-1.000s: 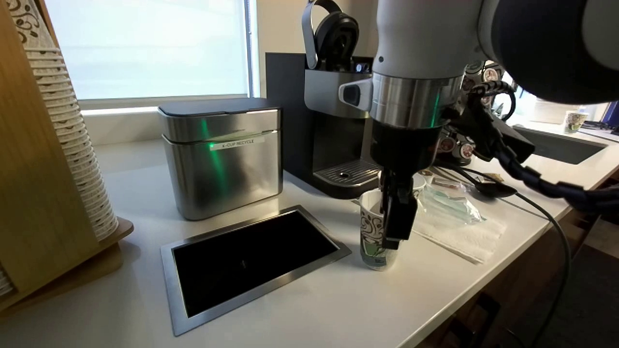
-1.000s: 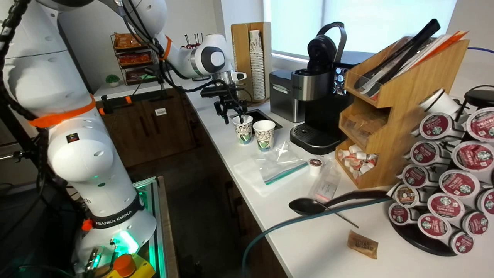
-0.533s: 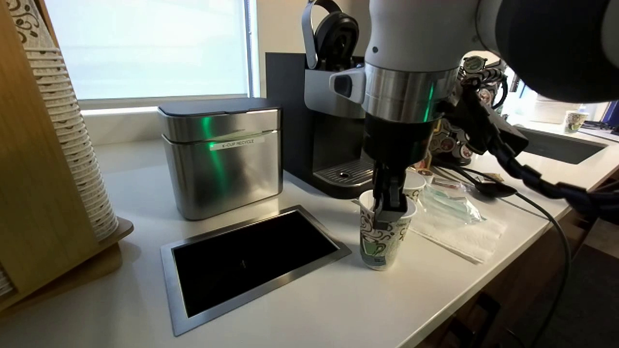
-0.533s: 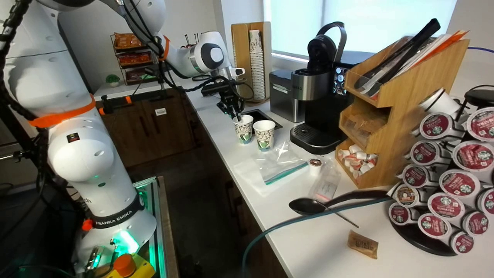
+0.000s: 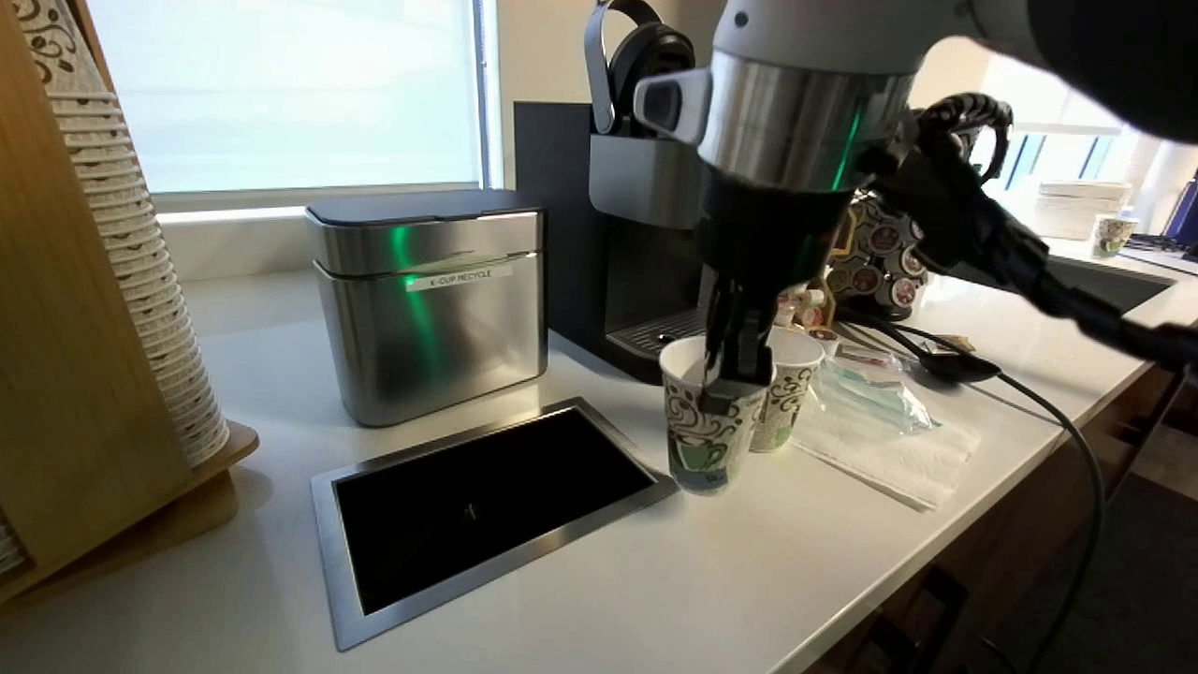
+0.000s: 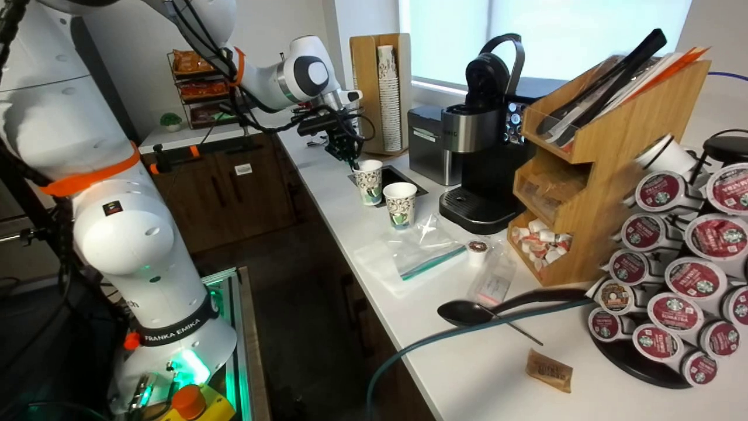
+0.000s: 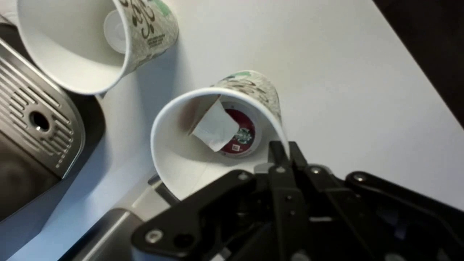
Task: Put the item in the cup into the other cup
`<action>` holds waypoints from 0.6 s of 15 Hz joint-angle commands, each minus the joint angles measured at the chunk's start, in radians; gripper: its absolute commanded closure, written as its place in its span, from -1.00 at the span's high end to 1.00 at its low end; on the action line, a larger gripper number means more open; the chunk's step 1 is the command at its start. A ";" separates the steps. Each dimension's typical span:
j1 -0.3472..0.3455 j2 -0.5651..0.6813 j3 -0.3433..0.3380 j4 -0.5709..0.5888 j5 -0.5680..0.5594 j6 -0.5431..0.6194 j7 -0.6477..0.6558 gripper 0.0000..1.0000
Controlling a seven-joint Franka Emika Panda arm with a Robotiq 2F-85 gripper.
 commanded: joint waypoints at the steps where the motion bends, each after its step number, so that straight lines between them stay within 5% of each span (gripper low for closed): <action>1: 0.005 -0.221 -0.028 -0.166 0.120 0.145 -0.015 -0.98; 6: 0.069 -0.438 -0.210 -0.394 0.432 0.339 -0.177 -0.98; 9: 0.184 -0.527 -0.445 -0.487 0.590 0.446 -0.401 -0.98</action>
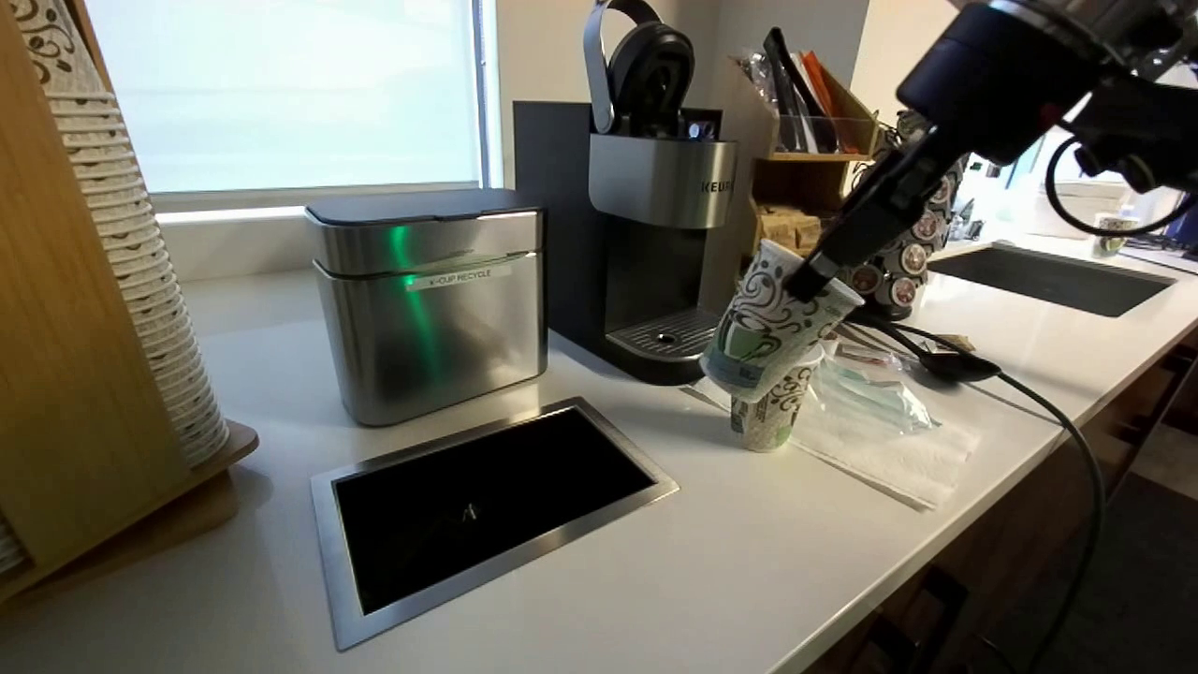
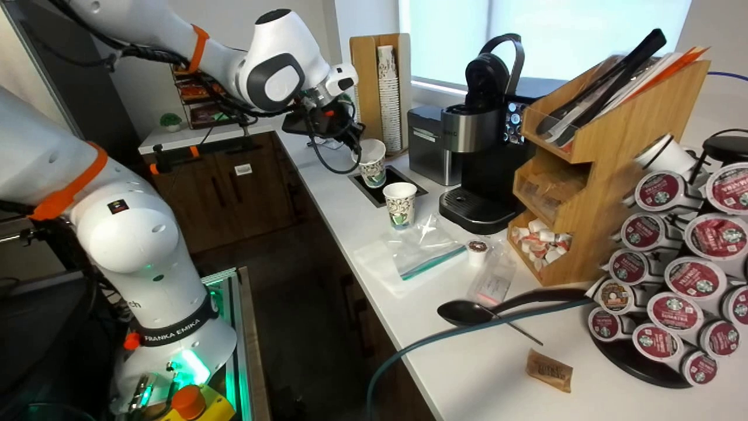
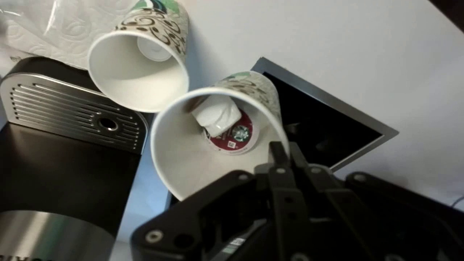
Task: Put the item in the cup into the other cup
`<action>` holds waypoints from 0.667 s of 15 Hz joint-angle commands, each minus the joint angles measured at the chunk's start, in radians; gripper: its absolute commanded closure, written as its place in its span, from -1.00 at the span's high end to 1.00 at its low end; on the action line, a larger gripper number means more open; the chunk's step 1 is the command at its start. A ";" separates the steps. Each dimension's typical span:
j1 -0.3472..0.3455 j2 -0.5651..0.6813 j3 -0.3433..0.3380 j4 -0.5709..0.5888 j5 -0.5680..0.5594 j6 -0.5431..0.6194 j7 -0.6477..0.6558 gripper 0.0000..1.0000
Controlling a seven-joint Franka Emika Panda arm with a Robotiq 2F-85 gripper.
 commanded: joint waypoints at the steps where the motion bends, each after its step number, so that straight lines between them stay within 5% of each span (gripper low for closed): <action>1: 0.158 -0.080 -0.271 -0.035 0.186 0.070 -0.262 -0.98; 4: 0.306 -0.169 -0.487 -0.039 0.265 0.052 -0.463 -0.98; 10: 0.555 -0.279 -0.716 -0.030 0.366 -0.021 -0.659 -0.98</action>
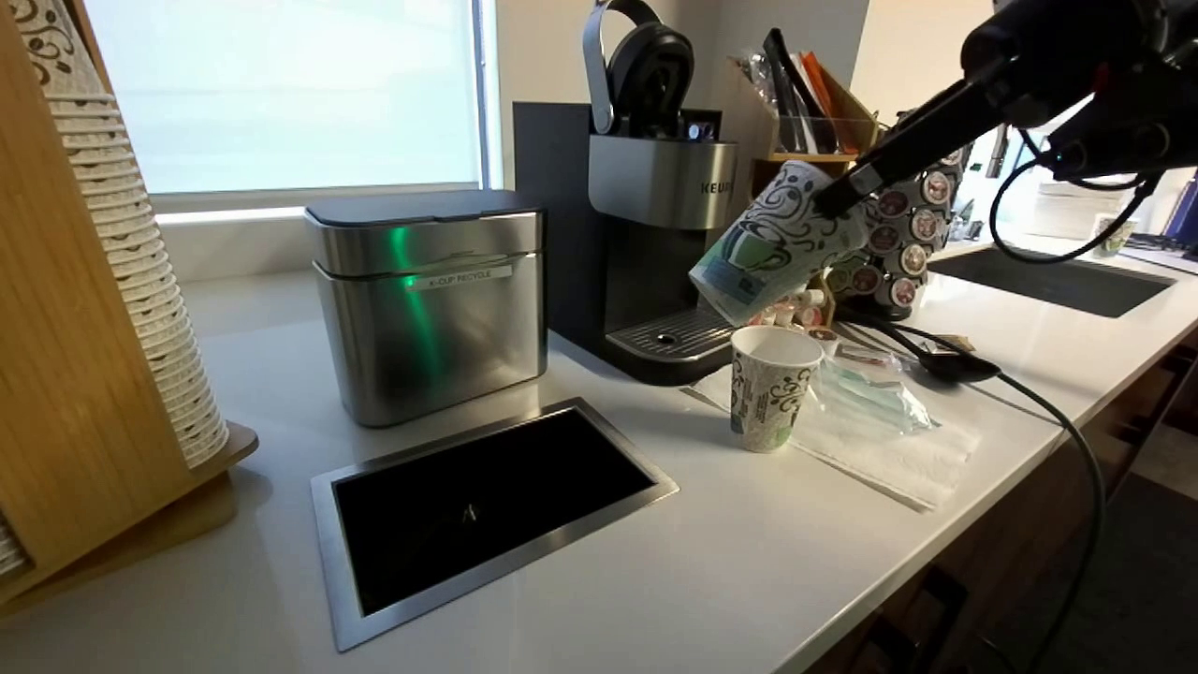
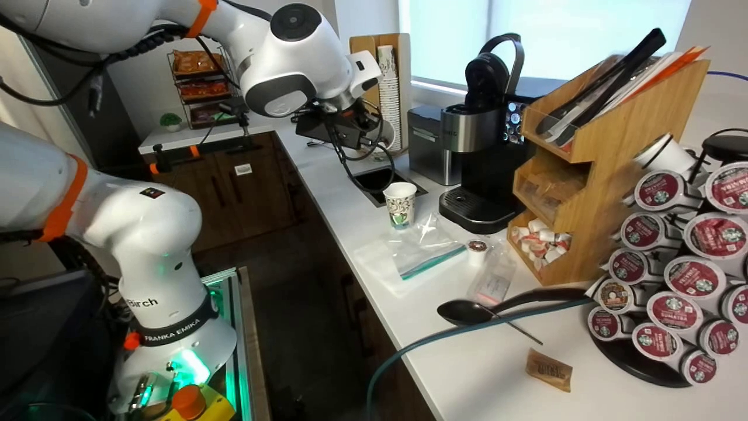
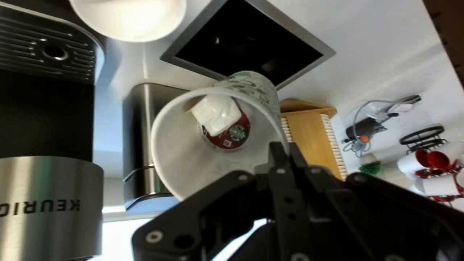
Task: Put the item in the cup into the other cup
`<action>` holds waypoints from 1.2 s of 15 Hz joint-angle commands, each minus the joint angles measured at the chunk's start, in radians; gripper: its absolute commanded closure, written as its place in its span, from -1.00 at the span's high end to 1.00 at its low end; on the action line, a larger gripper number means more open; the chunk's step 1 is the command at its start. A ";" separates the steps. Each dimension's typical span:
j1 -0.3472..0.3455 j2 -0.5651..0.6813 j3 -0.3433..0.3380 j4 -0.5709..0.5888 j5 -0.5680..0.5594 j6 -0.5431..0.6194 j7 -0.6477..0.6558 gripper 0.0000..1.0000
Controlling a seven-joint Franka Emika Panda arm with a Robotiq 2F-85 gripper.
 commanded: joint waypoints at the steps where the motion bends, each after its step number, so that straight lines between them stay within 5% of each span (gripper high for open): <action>1: 0.088 -0.028 -0.075 0.001 0.058 -0.091 -0.021 -0.98; 8: 0.074 -0.023 -0.081 -0.001 0.042 -0.075 -0.031 -0.98; 12: 0.120 -0.104 -0.199 -0.001 0.064 -0.108 -0.135 -0.98; 18: 0.085 -0.187 -0.374 0.038 0.038 -0.423 -0.312 -0.98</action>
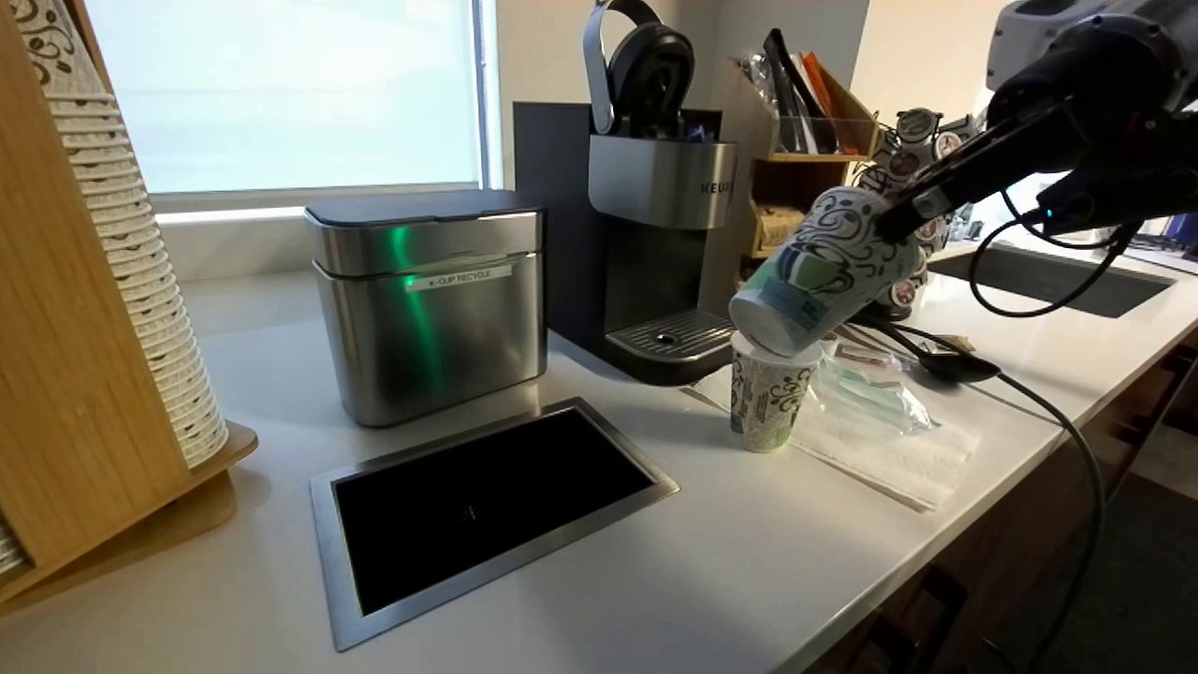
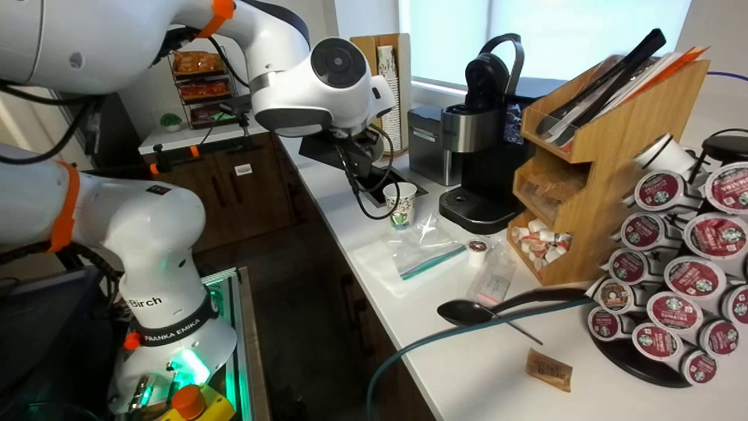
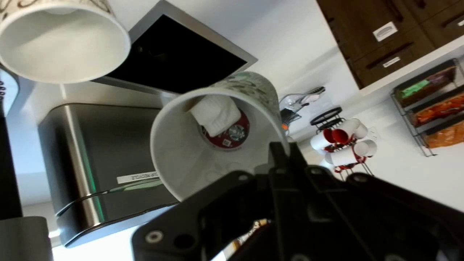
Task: Put the item in the cup into the other cup
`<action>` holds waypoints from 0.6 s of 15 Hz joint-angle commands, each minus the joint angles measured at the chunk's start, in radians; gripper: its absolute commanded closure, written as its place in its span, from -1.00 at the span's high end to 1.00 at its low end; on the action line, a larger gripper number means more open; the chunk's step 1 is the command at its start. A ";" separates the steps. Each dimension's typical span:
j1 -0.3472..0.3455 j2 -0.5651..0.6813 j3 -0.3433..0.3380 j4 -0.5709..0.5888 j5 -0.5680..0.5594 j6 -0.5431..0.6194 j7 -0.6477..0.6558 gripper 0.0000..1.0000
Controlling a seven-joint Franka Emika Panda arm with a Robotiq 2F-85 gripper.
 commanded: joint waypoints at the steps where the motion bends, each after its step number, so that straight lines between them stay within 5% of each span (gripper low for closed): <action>1: -0.012 -0.037 -0.089 0.035 0.012 -0.171 -0.122 -0.98; 7: -0.044 -0.003 -0.077 0.041 0.037 -0.167 -0.130 -0.92; 9: 0.009 -0.004 -0.112 0.078 0.054 -0.208 -0.164 -0.98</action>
